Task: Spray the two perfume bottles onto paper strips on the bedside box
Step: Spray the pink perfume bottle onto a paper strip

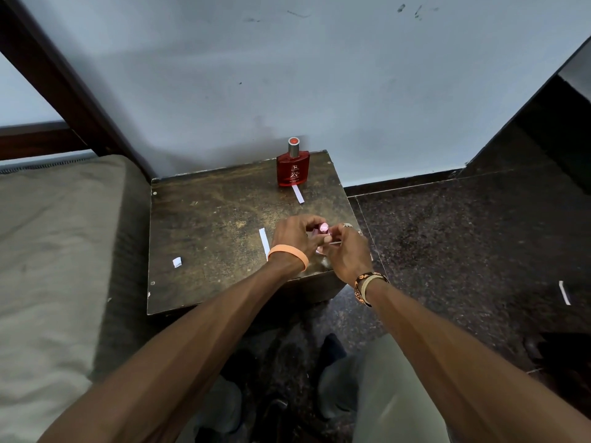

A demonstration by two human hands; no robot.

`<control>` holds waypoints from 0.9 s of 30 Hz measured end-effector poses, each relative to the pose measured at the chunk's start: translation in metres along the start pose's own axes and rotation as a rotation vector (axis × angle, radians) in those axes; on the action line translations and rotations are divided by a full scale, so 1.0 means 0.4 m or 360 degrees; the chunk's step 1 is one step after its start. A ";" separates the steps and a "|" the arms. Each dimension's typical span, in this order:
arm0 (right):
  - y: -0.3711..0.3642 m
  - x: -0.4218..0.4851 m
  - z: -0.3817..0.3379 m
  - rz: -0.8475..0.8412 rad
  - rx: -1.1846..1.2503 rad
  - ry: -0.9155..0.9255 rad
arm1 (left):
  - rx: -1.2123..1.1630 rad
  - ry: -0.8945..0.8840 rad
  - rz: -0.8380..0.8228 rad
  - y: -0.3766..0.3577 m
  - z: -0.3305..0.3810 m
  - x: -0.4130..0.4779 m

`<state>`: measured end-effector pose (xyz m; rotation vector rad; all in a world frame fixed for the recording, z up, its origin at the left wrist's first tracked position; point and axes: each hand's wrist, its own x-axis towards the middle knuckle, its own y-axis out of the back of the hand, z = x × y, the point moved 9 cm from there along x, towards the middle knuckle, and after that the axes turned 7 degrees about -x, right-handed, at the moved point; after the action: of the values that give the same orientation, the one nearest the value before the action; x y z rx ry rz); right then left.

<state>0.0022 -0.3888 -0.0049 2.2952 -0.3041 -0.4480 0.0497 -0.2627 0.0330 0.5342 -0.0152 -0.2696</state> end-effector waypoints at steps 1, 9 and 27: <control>0.001 0.000 0.001 0.0002 -0.0007 -0.0001 | 0.0028 -0.0014 -0.0024 -0.005 0.004 0.001; 0.000 -0.005 0.001 0.0015 -0.0027 -0.0012 | 0.0022 0.0001 0.0006 0.007 0.004 0.007; -0.004 0.002 0.008 0.0068 -0.0113 -0.0001 | 0.0199 -0.0210 -0.0087 -0.003 0.016 0.001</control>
<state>0.0018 -0.3900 -0.0086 2.2151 -0.3314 -0.4310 0.0494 -0.2670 0.0379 0.6410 -0.1466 -0.3586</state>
